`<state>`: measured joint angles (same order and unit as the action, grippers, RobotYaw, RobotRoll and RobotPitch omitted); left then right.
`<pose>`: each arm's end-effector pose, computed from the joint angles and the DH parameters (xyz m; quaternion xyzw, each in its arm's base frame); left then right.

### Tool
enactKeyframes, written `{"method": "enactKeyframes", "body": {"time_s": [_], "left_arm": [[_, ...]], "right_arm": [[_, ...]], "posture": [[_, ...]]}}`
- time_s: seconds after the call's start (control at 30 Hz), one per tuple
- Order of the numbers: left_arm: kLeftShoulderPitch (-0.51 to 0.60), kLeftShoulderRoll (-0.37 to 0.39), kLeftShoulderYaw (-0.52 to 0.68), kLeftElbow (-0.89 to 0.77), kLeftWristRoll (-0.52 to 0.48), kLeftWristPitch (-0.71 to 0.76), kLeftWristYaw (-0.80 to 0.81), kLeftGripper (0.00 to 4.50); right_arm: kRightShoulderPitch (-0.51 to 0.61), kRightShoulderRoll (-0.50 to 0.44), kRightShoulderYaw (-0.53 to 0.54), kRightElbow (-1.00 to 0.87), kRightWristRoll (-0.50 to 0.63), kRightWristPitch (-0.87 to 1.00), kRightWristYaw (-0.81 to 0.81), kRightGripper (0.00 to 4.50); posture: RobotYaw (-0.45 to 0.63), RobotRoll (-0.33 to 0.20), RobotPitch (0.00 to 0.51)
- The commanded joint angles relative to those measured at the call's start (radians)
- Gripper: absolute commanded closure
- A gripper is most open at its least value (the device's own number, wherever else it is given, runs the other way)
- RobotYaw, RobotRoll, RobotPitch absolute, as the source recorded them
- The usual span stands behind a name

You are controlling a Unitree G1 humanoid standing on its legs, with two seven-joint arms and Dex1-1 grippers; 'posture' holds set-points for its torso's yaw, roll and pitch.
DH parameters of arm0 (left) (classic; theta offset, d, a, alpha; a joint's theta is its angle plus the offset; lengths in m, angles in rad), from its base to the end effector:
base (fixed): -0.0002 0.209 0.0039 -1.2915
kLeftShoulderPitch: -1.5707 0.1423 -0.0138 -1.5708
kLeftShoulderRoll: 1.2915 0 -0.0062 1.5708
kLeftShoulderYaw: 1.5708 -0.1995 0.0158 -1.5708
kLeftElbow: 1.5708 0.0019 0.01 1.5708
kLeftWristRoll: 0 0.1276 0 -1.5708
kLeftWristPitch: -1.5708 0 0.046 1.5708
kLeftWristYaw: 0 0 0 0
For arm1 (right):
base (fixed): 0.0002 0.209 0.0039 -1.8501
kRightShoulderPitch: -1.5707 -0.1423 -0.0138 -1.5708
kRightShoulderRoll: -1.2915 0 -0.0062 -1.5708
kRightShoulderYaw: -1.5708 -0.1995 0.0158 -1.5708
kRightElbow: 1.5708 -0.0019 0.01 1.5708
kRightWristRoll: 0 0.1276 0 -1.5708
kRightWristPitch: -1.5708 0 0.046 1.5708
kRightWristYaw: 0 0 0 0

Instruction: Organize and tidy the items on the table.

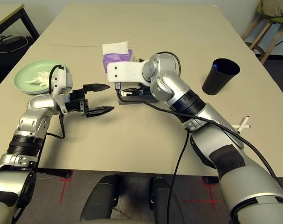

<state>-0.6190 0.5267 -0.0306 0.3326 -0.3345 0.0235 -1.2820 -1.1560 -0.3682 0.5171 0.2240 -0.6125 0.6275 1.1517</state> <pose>0.3051 0.2345 0.1524 0.1522 -0.0544 -0.5903 0.7908 0.3282 -0.0922 0.2641 -0.5782 0.1266 0.3717 0.7151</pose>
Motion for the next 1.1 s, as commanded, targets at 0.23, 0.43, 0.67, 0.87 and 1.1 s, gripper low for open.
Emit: {"method": "enactKeyframes", "body": {"time_s": [0.23,0.43,0.67,0.87,1.1], "left_arm": [[-0.006,0.019,-0.007,0.026,0.009,0.007,-0.022,0.00],[0.002,0.022,-0.008,0.037,0.008,0.019,-0.029,0.00],[-0.011,0.010,0.007,0.082,0.017,-0.007,0.006,0.00],[-0.012,0.012,0.018,0.117,0.020,-0.032,0.021,0.00],[-0.048,-0.002,0.030,0.216,0.019,-0.123,-0.001,0.00]], "right_arm": [[0.213,-0.097,-0.215,-0.125,0.249,-0.009,0.001,0.05],[0.378,-0.058,-0.406,-0.182,0.462,0.062,-0.077,0.05],[0.572,0.044,-0.619,-0.221,0.707,0.076,-0.212,0.05],[0.697,0.098,-0.691,-0.237,0.825,-0.189,-0.275,0.05],[0.797,0.034,-0.680,-0.124,0.826,-0.546,-0.241,0.05]], "posture": [[0.18,0.000,0.105],[0.15,0.000,0.114],[0.16,0.000,0.118],[0.16,0.000,0.119],[0.16,0.000,0.123]]}}
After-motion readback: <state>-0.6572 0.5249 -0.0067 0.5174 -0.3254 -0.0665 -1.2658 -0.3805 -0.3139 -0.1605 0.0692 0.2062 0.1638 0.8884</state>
